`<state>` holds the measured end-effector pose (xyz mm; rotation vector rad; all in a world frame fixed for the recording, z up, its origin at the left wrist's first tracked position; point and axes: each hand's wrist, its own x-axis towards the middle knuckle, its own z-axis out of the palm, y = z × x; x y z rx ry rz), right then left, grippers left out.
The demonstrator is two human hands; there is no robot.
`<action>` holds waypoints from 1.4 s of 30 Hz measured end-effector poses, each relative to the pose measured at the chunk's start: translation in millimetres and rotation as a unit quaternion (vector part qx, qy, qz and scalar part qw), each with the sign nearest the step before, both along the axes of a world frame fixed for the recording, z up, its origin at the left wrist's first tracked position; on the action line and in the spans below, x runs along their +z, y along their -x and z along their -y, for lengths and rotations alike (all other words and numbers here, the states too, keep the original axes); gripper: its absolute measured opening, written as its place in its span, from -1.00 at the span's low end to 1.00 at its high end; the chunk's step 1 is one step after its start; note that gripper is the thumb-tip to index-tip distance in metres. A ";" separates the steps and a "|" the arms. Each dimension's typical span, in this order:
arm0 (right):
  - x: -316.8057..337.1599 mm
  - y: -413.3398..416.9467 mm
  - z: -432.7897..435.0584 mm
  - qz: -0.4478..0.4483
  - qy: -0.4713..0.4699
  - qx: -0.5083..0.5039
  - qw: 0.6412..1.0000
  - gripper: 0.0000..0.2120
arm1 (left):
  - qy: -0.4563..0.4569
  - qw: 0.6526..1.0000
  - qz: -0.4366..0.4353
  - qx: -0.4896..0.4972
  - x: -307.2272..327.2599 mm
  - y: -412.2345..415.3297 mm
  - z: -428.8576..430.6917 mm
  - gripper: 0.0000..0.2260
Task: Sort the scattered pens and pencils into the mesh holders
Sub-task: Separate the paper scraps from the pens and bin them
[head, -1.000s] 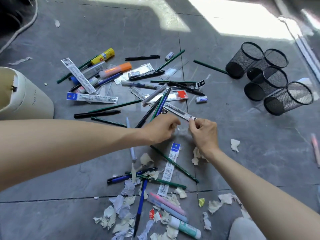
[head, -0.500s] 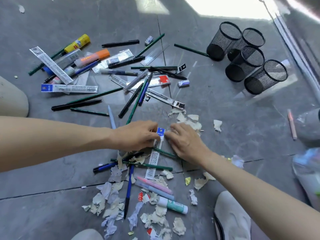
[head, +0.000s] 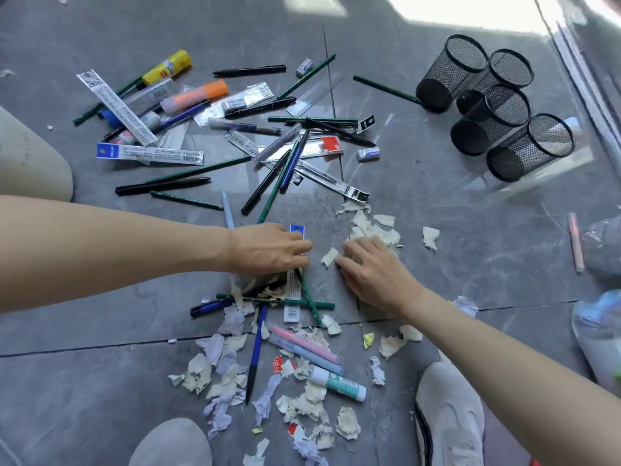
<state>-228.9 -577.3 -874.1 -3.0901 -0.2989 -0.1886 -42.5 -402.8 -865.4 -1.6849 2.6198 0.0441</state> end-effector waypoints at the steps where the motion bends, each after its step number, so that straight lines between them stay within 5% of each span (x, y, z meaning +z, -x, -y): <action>1: 1.1 1.8 2.8 -0.003 -0.005 -0.007 1.000 -0.89 | -0.009 1.000 0.004 0.010 0.0 -6.7 1.3 -0.72; 7: 2.4 2.7 7.2 -0.024 -0.073 -0.132 0.988 -0.82 | -0.059 0.991 0.003 0.120 0.6 -38.9 19.3 -0.71; 11: 1.1 -17.5 14.2 -0.173 -0.160 -0.263 0.936 -0.48 | -0.065 0.991 0.043 0.108 -0.6 -52.7 30.0 -0.56; 18: 2.7 -20.7 24.0 -0.187 -0.065 -0.193 0.961 -0.35 | -0.028 0.997 0.004 0.075 5.3 -58.0 26.0 -0.75; 24: 0.0 -20.9 26.1 -0.146 -0.035 -0.159 0.976 -0.47 | -0.079 0.976 -0.030 0.200 7.3 -49.5 17.6 -0.90; 33: -2.6 -19.8 28.9 -0.201 -0.072 -0.229 0.950 -0.41 | -0.164 0.955 0.013 0.247 9.2 -49.0 23.2 -0.85; 37: 3.4 -8.3 19.3 -0.120 -0.076 -0.254 0.957 -0.60 | -0.192 0.906 -0.036 0.375 12.3 -50.9 33.5 -0.84; 42: 6.0 -2.0 -6.1 -0.023 0.002 -0.137 0.990 -0.76 | -0.183 0.880 -0.060 0.434 15.0 -46.1 35.2 -0.80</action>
